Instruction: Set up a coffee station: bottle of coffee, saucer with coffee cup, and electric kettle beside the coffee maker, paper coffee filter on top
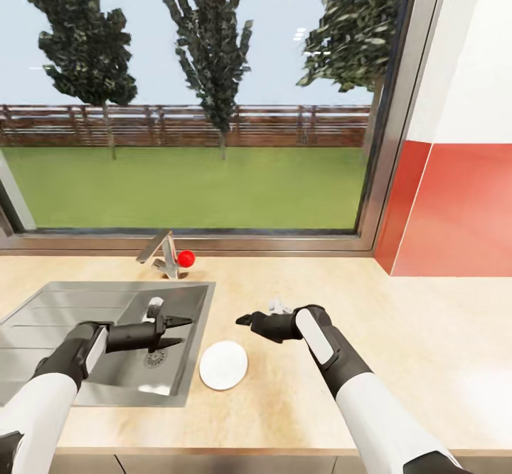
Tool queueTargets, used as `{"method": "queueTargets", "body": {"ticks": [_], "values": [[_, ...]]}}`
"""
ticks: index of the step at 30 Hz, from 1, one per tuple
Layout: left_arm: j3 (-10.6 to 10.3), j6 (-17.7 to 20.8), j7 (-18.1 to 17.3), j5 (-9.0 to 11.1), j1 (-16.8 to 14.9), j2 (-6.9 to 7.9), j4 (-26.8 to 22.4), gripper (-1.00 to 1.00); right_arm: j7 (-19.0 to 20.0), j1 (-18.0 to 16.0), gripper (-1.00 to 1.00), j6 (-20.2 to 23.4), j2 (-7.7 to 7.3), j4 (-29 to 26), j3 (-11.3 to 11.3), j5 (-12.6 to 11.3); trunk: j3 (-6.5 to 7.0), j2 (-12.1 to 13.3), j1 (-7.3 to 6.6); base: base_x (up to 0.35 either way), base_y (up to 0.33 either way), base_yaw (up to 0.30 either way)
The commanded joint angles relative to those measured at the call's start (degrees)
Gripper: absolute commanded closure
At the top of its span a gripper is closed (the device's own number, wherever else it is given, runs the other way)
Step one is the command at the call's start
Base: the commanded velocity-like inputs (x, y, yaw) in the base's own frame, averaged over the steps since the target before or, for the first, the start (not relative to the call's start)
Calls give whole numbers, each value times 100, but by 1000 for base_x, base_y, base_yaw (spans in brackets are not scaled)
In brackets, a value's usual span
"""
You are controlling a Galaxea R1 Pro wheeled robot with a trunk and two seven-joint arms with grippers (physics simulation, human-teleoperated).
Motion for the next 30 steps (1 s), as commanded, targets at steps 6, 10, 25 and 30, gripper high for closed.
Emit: {"method": "queueTargets", "body": {"ticks": [6, 10, 25, 30], "values": [[-40, 56, -166, -41, 188, -225, 40, -100, -9, -7, -100, 18, 0, 23, 4, -1, -14, -14, 4, 0, 0, -3], [-48, 50, -228, -43, 209, -240, 52, -100, -9, -6, -100, 22, 0, 23, 8, -1, -14, -14, 4, 0, 0, -93], [-157, 36, -246, -57, 477, -401, 76, -100, -2, -5, -100, 16, 0, 142, 9, 8, -14, -14, 4, 0, 0, -57], [-162, 34, -246, -64, 513, -415, 75, -100, 4, -6, -100, 15, 0, 263, 16, 1, -14, -14, 4, 0, 0, 0]]}}
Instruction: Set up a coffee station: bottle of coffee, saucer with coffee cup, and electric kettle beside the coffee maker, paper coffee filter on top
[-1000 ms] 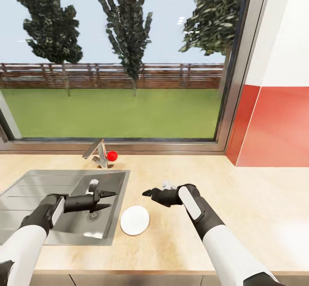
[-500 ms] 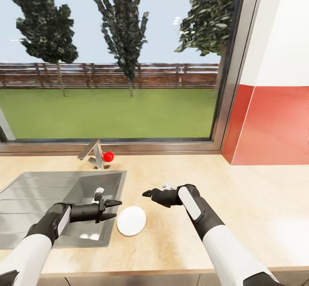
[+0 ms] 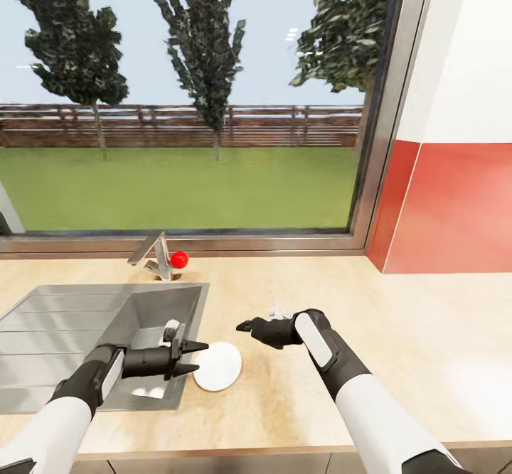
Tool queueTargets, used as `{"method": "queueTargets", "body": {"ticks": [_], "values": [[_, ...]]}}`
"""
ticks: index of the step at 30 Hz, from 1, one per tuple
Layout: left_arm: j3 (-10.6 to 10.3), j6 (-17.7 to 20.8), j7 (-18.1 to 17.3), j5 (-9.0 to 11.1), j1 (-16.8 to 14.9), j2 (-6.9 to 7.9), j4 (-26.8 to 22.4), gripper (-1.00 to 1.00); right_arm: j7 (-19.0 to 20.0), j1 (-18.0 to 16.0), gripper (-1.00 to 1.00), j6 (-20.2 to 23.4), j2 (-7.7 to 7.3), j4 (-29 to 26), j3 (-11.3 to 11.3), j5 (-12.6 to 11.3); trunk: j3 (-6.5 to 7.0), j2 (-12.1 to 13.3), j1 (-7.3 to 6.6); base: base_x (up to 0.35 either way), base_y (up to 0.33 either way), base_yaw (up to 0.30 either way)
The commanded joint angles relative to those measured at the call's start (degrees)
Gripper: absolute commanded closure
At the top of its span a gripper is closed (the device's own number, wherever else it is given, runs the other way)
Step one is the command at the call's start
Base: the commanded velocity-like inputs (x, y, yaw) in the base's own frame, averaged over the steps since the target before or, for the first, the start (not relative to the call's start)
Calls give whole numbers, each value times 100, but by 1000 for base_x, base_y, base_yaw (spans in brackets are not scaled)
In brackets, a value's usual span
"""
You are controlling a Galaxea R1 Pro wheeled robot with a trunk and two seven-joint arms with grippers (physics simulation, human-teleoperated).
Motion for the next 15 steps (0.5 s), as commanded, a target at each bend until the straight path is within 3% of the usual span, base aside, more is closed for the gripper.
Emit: {"method": "queueTargets", "body": {"ticks": [1, 15], "values": [[23, 53, -36, -36, 4, -4, -1, -100, -2, -5, -100, 19, 0, 9, 2, -1, -14, -14, 4, 0, 0, 0], [5, 51, -27, -44, 139, 37, -1, -100, 1, -8, -100, 19, 0, 230, 20, 7, -14, -14, 4, 0, 0, 0]]}}
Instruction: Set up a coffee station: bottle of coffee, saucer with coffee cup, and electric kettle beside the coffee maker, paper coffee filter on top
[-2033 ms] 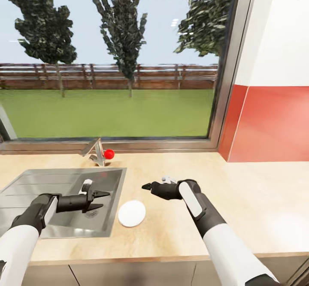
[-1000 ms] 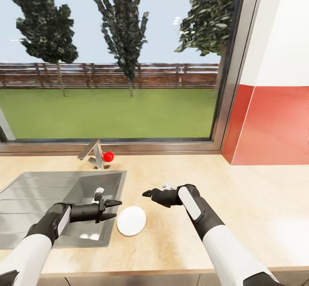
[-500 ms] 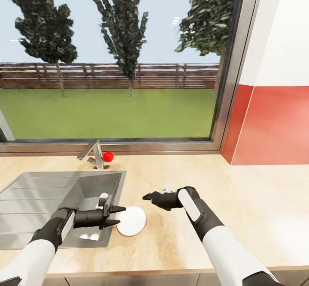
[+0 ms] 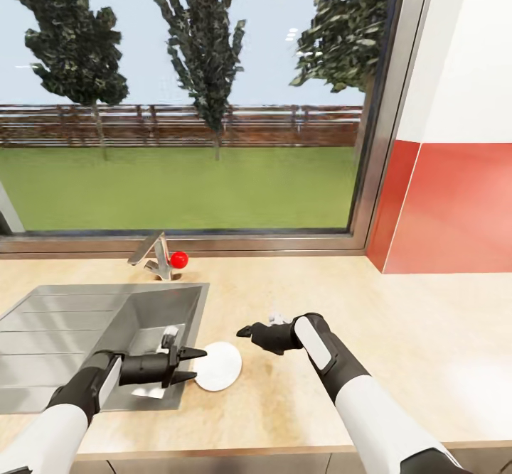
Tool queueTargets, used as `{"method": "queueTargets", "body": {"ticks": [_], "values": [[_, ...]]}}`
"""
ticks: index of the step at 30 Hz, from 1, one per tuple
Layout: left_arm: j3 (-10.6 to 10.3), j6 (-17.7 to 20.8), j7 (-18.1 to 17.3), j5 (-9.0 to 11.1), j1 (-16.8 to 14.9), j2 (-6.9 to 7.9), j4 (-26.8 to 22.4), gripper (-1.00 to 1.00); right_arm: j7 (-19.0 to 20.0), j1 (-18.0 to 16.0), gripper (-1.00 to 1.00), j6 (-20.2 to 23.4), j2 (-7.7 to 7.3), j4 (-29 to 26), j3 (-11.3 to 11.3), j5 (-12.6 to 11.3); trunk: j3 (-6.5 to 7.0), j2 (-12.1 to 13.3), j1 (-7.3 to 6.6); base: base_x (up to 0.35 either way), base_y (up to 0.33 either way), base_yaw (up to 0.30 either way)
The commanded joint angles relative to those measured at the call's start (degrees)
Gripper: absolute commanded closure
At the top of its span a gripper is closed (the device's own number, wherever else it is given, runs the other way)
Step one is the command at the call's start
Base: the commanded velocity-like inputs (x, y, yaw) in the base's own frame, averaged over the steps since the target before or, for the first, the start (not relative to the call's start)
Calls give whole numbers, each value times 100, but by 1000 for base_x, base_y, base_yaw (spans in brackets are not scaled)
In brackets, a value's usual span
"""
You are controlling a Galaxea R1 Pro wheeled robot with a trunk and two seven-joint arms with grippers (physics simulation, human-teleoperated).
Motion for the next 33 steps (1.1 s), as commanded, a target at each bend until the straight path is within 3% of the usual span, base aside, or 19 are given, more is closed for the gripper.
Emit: {"method": "queueTargets", "body": {"ticks": [1, 23, 26, 27, 28, 33], "values": [[22, 54, -36, -37, -4, 6, -1, -100, -3, -4, -100, 19, 0, -3, 2, 1, -14, -14, 4, 6, 0, 0], [13, 54, 5, -64, 31, 17, 7, -100, 4, -3, -100, 19, 0, 246, 4, -5, -14, -14, 4, 54, 0, 0], [12, 54, 7, -69, 90, 30, 3, -100, 220, -2, -100, 23, 0, 286, 7, -4, -14, -14, 4, 0, 0, 0], [12, 54, 8, -72, 108, 33, 3, -100, 607, -2, -100, 15, 0, 459, 10, 4, -14, -14, 4, 0, 0, 0], [12, 54, 8, -73, 113, 35, 1, -100, 750, -2, -100, 10, 0, 533, 31, 8, -14, -14, 4, 0, 0, 0], [11, 54, 8, -74, 121, 50, -6, -100, 995, -2, -100, 0, 0, 660, 213, 18, -14, -14, 4, 0, 0, 0]]}}
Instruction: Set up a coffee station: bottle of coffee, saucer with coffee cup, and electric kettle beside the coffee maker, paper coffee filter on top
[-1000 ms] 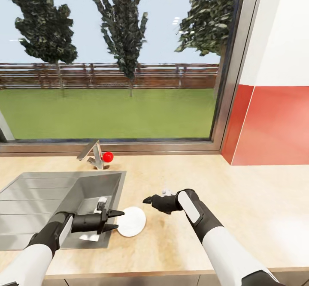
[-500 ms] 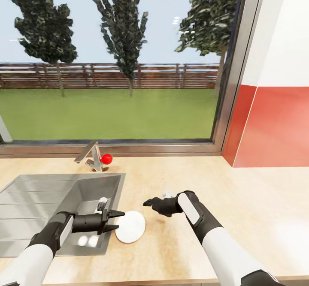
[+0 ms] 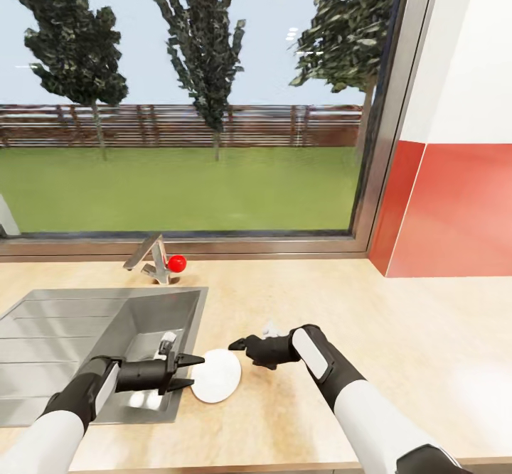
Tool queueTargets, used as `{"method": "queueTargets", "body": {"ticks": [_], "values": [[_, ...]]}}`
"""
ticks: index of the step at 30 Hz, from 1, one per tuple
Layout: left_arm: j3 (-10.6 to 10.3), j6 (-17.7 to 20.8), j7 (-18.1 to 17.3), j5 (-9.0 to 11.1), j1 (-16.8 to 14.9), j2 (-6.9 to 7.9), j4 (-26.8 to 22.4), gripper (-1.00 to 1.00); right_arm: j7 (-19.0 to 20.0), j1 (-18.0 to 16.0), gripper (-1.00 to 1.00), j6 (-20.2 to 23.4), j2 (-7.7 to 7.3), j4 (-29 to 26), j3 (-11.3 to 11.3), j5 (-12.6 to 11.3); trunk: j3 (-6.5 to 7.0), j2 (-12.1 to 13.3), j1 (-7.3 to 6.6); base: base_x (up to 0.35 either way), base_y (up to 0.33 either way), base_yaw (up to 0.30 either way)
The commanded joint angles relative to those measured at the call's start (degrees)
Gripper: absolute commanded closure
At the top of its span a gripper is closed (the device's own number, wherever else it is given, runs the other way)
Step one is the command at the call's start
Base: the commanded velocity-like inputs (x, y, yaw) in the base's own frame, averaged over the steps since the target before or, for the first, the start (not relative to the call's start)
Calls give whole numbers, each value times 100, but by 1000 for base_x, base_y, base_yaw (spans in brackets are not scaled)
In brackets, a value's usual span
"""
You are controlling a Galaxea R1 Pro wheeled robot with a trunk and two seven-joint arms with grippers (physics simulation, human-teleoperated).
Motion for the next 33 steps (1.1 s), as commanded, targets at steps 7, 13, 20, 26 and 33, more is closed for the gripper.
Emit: {"method": "queueTargets", "body": {"ticks": [7, 13, 20, 26, 33], "values": [[25, 50, -29, -58, -4, 8, -56, -100, 74, -6, -100, 13, 0, 13, 33, 57, -14, -14, 4, 0, 0, 0], [31, 58, -28, -54, -4, 116, -81, -100, 76, -6, -100, 12, 0, 15, 38, 57, -14, -14, 4, 0, 0, 0], [32, 54, -27, -49, -6, 268, -88, -100, 76, -7, -100, 7, 0, 14, 43, 57, -14, -14, 4, 0, 0, 0], [36, 52, -30, -51, -12, 279, -93, -100, 76, -6, -100, 9, 0, 15, 44, 57, -14, -14, 4, 0, 0, 0], [23, 52, -3, -54, -13, 211, -85, -100, 76, -6, -100, 6, 0, 15, 44, 57, -14, -14, 4, 0, 0, 0]]}}
